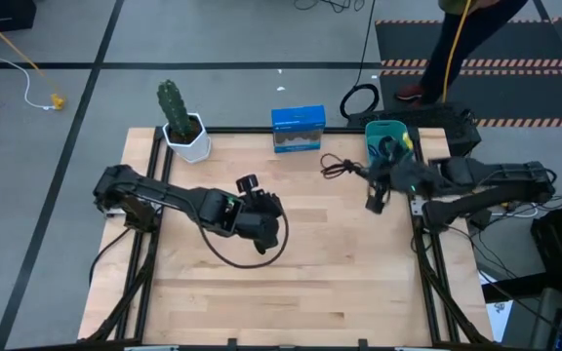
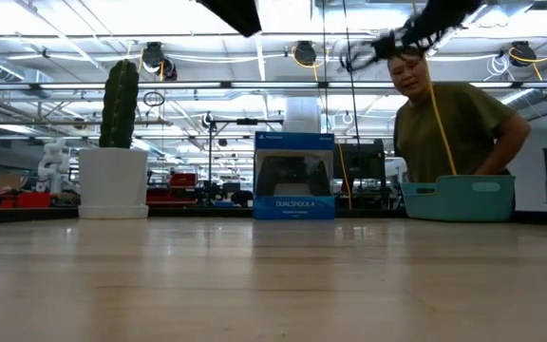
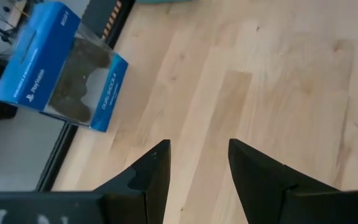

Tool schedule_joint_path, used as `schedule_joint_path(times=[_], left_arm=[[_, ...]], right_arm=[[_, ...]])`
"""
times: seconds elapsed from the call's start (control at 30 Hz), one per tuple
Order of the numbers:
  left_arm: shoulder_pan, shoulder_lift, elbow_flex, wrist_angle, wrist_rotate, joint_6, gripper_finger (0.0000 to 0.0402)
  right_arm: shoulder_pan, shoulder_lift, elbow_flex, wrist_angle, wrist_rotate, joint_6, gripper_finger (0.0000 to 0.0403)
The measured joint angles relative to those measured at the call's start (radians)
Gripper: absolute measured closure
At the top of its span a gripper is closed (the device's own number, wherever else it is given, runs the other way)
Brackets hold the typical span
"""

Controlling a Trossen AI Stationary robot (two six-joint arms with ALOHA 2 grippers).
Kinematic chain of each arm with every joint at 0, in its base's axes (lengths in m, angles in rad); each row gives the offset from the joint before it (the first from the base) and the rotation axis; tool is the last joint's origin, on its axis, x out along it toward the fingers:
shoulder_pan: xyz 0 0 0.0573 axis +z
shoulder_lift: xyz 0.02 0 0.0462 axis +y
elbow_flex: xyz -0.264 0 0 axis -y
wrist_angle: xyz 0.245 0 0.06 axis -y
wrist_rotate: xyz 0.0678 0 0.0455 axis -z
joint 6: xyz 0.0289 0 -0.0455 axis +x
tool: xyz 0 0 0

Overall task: Pick and place USB-C Cables
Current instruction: Put the black USB cable into the blue bin

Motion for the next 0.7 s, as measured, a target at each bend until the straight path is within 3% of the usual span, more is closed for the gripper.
schedule_joint_path(times=[0.37, 0.7], left_arm=[[-0.004, -0.003, 0.001, 0.046, -0.001, 0.046, 0.0238], [-0.003, -0.003, 0.001, 0.048, -0.001, 0.054, 0.0238]], right_arm=[[-0.477, 0.117, 0.056, -0.338, -0.263, -0.111, 0.0399], [-0.779, 0.269, 0.056, -0.390, -0.298, -0.303, 0.0398]])
